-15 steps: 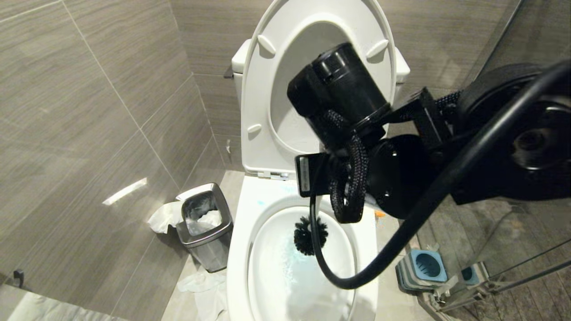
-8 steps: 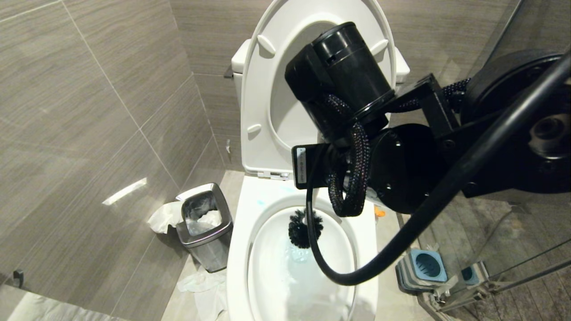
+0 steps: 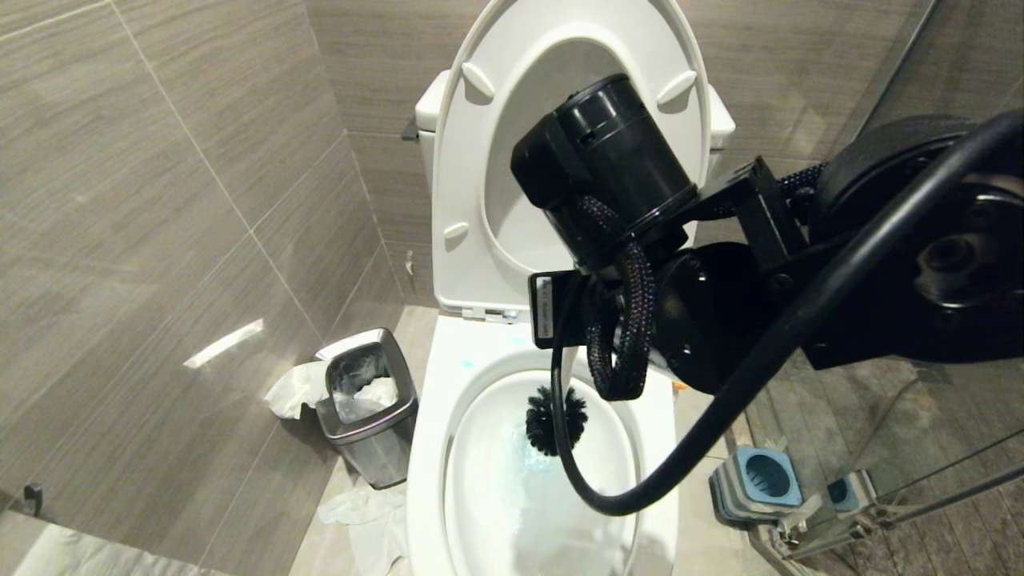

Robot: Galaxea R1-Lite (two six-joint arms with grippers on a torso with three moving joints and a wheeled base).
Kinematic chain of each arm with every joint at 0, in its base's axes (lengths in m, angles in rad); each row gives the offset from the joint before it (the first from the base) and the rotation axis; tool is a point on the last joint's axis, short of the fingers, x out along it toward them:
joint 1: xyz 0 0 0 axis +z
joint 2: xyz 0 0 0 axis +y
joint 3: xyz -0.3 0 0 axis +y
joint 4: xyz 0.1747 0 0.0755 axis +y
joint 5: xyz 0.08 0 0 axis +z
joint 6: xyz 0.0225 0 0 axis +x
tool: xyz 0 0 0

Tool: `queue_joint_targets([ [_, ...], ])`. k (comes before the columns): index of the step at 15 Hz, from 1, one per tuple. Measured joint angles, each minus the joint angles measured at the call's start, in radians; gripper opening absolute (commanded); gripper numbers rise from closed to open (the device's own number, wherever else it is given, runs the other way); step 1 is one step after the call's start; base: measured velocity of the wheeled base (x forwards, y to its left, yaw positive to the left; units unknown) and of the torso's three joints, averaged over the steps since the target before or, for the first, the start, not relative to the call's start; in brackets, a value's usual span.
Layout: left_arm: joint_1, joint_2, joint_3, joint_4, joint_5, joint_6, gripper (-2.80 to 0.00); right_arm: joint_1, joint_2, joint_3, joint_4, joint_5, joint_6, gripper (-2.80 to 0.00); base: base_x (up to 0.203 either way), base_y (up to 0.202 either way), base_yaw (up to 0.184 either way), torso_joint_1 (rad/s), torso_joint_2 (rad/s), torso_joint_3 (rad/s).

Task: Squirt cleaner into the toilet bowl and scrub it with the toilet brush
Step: Scrub the toilet bowl, then put the toilet brush back

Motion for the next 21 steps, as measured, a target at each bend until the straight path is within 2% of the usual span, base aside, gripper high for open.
queue_joint_targets([
  [8,0.001,0.000,0.000,0.000,0.000,0.000,-2.80,0.000,-0.144,-0.010,0.009,-0.005,0.004,-2.80,0.000,0.000,0.000,0.000,0.00,0.000],
  [11,0.001,0.000,0.000,0.000,0.000,0.000,-2.80,-0.022,-0.192,0.027,0.009,-0.079,0.005,-2.80,0.000,0.000,0.000,0.000,0.00,0.000],
  [13,0.000,0.000,0.000,0.000,0.000,0.000,-2.80,-0.050,-0.208,0.033,0.008,-0.101,0.004,-2.80,0.000,0.000,0.000,0.000,0.00,0.000],
  [18,0.001,0.000,0.000,0.000,0.000,0.000,-2.80,-0.220,-0.222,0.087,0.000,-0.115,0.011,-2.80,0.000,0.000,0.000,0.000,0.00,0.000],
  [21,0.000,0.000,0.000,0.000,0.000,0.000,-2.80,-0.352,-0.234,0.186,-0.051,-0.115,0.014,-2.80,0.000,0.000,0.000,0.000,0.00,0.000],
])
